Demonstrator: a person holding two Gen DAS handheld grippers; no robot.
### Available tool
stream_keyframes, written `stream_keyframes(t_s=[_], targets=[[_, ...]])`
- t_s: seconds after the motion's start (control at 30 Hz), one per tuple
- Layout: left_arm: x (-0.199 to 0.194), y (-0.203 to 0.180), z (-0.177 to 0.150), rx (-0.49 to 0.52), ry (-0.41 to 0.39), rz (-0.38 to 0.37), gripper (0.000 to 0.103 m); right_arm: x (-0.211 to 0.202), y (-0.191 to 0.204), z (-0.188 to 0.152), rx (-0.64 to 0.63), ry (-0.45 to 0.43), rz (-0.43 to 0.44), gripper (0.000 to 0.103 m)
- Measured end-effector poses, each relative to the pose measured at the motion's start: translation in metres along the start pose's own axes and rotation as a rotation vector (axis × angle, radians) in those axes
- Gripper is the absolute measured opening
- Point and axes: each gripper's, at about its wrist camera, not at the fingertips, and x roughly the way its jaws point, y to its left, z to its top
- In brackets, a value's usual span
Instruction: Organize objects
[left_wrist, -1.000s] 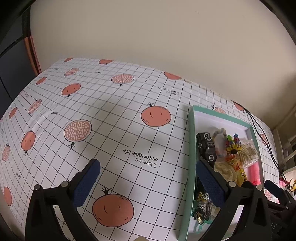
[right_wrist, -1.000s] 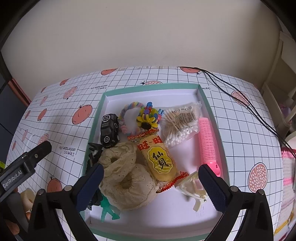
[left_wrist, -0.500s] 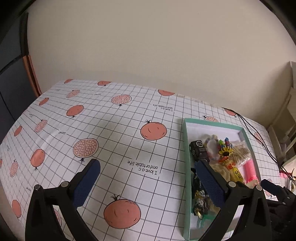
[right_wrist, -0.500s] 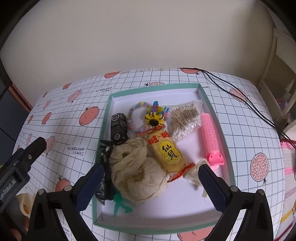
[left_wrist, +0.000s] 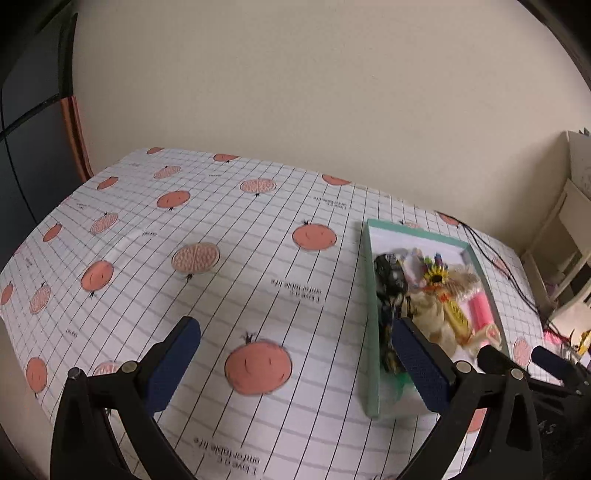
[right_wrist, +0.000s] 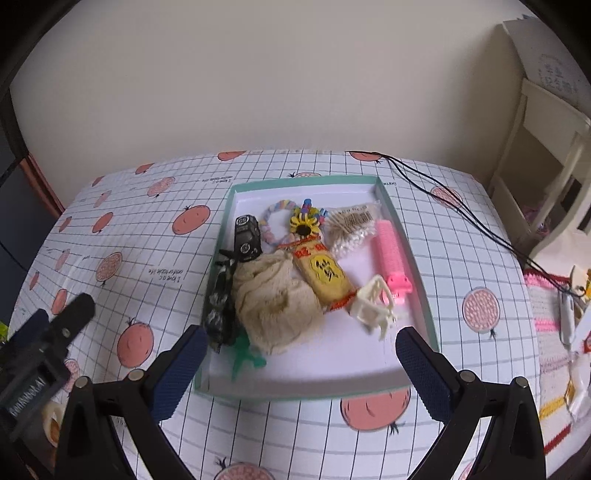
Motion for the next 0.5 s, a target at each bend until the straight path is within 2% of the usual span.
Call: stream_keyframes(t_s=[0.13, 0.5], targets=[[-0.007, 0.002, -0.022, 0.016, -0.005, 0.038, 0.103, -0.008, 0.001, -0.017, -0.016, -0.002, -0.016, 0.103], [0.004, 0.028, -0.08, -0.041, 0.074, 0.04, 0.103, -0.005, 0.007, -0.073, 0.024, 0.008, -0.005, 0.103]])
